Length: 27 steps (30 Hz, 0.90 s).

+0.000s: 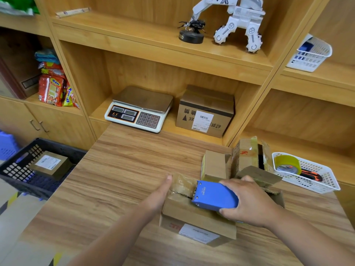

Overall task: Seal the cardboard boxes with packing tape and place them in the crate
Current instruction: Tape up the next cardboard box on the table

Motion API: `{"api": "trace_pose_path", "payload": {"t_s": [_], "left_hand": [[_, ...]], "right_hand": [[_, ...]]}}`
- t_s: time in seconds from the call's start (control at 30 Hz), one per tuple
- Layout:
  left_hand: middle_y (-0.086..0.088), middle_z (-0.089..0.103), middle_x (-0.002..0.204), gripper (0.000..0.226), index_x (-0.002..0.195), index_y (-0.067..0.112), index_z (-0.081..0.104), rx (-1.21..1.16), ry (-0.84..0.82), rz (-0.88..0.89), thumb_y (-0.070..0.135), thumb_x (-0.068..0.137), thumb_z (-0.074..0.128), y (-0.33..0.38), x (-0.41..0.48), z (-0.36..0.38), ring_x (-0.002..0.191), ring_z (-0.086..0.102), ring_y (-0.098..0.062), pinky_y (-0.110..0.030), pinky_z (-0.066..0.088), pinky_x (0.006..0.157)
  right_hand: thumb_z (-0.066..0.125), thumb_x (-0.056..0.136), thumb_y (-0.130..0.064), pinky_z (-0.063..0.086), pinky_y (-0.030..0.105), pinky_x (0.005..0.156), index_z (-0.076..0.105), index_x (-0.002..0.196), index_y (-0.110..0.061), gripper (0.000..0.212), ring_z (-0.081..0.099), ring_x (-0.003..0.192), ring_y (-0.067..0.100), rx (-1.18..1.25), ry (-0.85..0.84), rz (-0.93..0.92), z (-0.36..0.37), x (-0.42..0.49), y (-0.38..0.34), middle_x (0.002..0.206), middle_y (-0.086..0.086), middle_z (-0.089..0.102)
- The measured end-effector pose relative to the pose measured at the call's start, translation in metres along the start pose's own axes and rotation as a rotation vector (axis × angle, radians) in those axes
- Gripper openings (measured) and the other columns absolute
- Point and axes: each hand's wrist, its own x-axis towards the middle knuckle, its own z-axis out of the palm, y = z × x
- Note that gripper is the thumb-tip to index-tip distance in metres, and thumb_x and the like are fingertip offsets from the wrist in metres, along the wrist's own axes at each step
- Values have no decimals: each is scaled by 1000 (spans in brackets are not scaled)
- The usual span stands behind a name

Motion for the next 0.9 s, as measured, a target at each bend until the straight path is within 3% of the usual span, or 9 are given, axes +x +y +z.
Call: {"api": "trace_pose_path", "payload": {"t_s": [0.07,0.17,0.23,0.3,0.5,0.67,0.9], "left_hand": [[19,5,154,112,149,43,4,215,-35,126,89,58,50,9,1,-15,144,11,-12,-44,10,119],[28,-24,144,134,146,36,-18,930,-121,393,73,52,70,24,6,-31,142,-12,-3,-24,-1,114],[20,-38,140,138,142,31,-29,1354,-171,520,71,53,69,30,10,-31,137,-27,-4,-23,-12,112],[9,-38,143,140,144,23,-28,1549,-220,570,71,55,70,34,14,-23,136,-33,-9,-28,-19,112],[-1,-24,156,142,146,16,-23,1571,-248,532,72,55,70,32,22,-3,132,-34,-5,-23,-28,102],[1,-13,158,135,150,17,-13,1491,-206,528,63,58,75,29,22,-3,142,-20,-13,-26,-15,112],[7,-9,157,135,150,20,-9,1480,-188,544,63,55,76,28,21,-3,143,-15,-12,-23,-11,113]], "right_hand": [[49,59,-77,33,15,70,46,118,-44,68,35,88,0,-1,-4,7,0,0,1,100,-24,54],[49,59,-78,32,14,70,43,120,-46,69,34,89,-1,6,-11,5,1,-1,1,102,-25,52],[49,59,-78,30,12,68,44,119,-45,68,33,90,-5,20,-6,1,0,-1,1,101,-24,53],[50,59,-78,30,12,68,45,118,-46,68,33,91,-7,31,-1,1,0,-2,2,101,-23,53],[49,59,-78,33,15,71,42,122,-47,71,34,90,1,32,-28,19,-2,-5,4,106,-24,52],[50,59,-75,41,21,77,44,128,-43,76,39,94,8,35,-44,9,-12,-8,5,109,-25,54],[53,60,-73,40,20,70,47,122,-41,70,38,85,5,-6,-38,-35,-18,-11,9,102,-21,59]]}}
